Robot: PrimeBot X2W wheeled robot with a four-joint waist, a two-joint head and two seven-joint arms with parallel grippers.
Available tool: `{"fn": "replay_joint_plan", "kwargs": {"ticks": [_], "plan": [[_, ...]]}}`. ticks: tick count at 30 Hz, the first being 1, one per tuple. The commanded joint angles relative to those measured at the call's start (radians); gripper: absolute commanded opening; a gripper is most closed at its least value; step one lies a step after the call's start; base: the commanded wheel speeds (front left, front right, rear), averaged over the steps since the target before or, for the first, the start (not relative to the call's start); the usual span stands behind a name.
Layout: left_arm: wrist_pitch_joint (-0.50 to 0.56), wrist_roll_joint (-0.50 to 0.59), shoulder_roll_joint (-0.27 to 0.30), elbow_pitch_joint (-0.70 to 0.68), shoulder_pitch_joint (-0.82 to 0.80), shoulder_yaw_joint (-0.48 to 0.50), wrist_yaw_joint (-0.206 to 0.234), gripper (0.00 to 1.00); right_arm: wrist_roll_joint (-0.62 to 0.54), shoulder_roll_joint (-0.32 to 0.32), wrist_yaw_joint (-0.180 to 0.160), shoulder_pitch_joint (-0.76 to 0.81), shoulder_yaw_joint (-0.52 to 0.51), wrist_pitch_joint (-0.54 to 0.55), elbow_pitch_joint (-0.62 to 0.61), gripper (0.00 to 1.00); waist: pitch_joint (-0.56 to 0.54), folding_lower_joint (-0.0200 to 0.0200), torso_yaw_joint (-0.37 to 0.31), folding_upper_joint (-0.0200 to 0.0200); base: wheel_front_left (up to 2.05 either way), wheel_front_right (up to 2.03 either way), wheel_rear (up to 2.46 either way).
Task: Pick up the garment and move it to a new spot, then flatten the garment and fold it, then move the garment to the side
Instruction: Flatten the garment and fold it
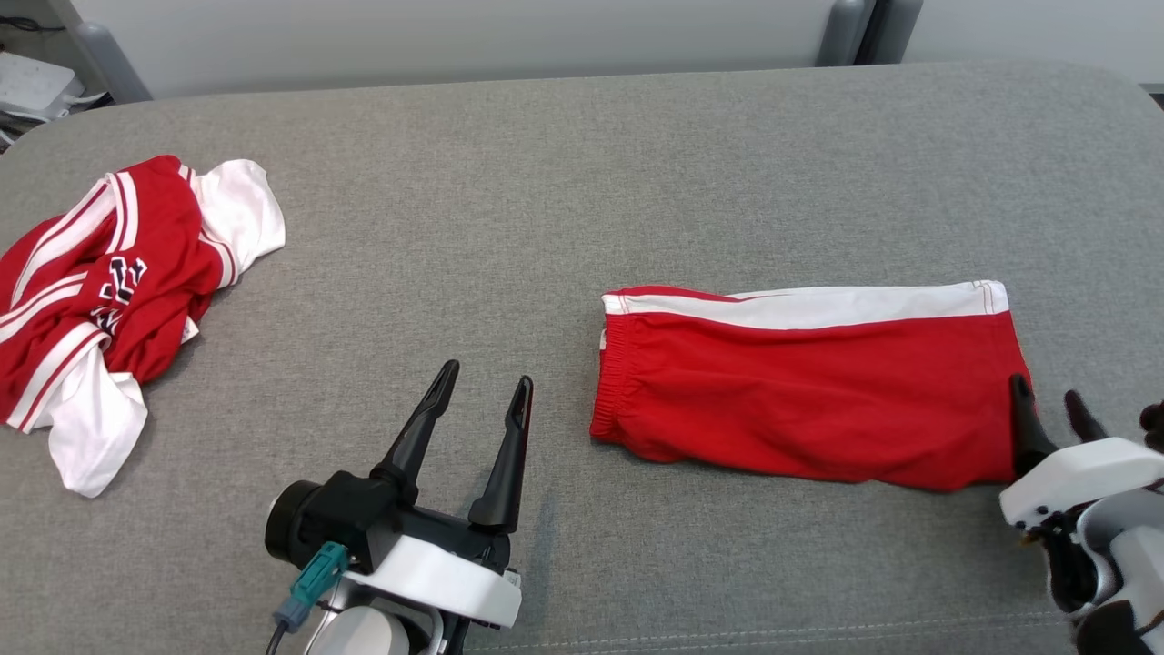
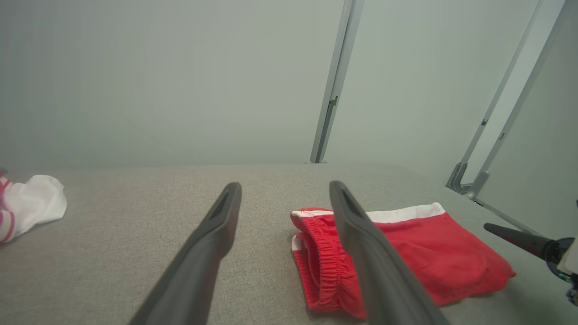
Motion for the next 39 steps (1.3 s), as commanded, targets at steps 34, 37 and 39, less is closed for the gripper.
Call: {"fn": "replay_joint_plan", "kwargs": {"ticks": [34, 37, 39], "plan": [[-0.006, -0.002, 0.005, -0.017, 0.026, 0.066, 0.001, 1.0, -0.373, -0.004, 0.0, 0.385, -0.055, 0.056, -0.567, 1.0, -0.033, 0.0, -0.034, -0.0001, 0.0, 0.0, 0.0], [-0.006, -0.002, 0.005, -0.014, 0.027, 0.065, -0.001, 1.0, -0.372, 0.0, 0.0, 0.393, -0.063, 0.065, -0.577, 1.0, -0.034, 0.0, -0.035, -0.0001, 0.0, 0.0, 0.0], [-0.006, -0.002, 0.005, -0.013, 0.027, 0.063, -0.002, 1.0, -0.347, 0.012, 0.0, 0.398, -0.077, 0.072, -0.578, 1.0, -0.035, 0.0, -0.034, -0.0001, 0.0, 0.0, 0.0]]}}
